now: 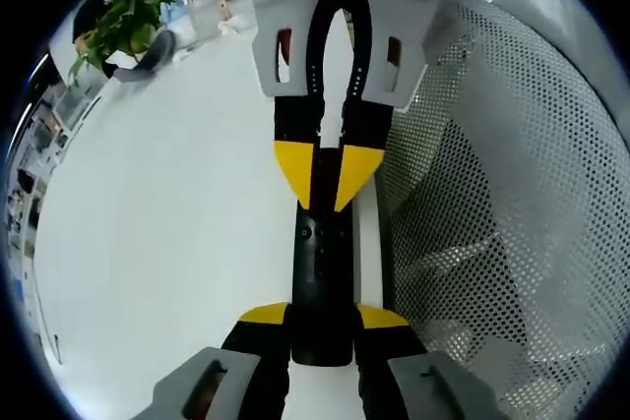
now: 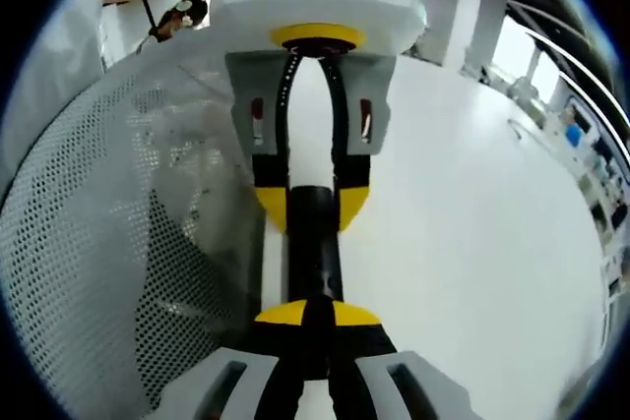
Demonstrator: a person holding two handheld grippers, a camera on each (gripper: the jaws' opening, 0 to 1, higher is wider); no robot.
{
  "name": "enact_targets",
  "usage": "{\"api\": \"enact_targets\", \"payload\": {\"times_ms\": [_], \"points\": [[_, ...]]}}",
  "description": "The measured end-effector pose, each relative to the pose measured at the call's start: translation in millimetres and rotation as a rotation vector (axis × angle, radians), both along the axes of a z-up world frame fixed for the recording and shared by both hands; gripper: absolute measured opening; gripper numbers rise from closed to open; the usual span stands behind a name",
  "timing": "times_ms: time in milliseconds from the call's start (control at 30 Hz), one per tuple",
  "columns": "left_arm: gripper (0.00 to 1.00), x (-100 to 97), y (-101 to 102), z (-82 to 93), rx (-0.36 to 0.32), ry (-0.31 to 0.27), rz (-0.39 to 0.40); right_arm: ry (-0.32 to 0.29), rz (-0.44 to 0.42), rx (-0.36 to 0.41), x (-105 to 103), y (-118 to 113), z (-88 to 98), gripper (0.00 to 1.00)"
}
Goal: Press the specified remote control buttons in sequence, fully releasing each button before pressing the next.
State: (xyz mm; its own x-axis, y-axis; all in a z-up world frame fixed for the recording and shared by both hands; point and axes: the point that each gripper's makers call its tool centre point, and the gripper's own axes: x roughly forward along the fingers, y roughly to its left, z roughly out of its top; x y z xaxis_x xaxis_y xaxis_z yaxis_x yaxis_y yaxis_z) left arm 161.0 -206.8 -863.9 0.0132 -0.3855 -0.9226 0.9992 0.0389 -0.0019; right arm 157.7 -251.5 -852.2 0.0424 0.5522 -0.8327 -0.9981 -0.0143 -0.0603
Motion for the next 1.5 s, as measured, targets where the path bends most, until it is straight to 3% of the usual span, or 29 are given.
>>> {"api": "enact_targets", "payload": {"times_ms": [100, 367, 533, 733, 1067, 1500], "points": [[0.24, 0.1, 0.1, -0.1, 0.003, 0.001, -0.002, -0.031, 0.041, -0.019, -0.1, 0.2, -0.5, 0.04], [0.24, 0.0, -0.3, -0.8, 0.025, 0.006, -0.018, -0.018, 0.057, -0.087, 2.2, 3.5, -2.1, 0.04], [0.24, 0.5, 0.3, -0.6, 0.025, 0.010, -0.017, 0.022, 0.008, -0.029, 3.4, 3.3, -0.7, 0.04], [0.24, 0.2, 0.8, -0.4, 0.027, 0.005, -0.011, 0.018, 0.022, 0.016, 2.5, 3.0, 0.8, 0.04], [0.24, 0.6, 0.5, -0.5, 0.023, 0.007, -0.008, 0.035, 0.018, 0.001, 2.4, -1.8, 1.2, 0.06], [0.24, 0.3, 0.2, -0.4, 0.026, 0.010, -0.014, 0.014, 0.048, -0.068, 1.3, -1.4, -0.4, 0.05]]}}
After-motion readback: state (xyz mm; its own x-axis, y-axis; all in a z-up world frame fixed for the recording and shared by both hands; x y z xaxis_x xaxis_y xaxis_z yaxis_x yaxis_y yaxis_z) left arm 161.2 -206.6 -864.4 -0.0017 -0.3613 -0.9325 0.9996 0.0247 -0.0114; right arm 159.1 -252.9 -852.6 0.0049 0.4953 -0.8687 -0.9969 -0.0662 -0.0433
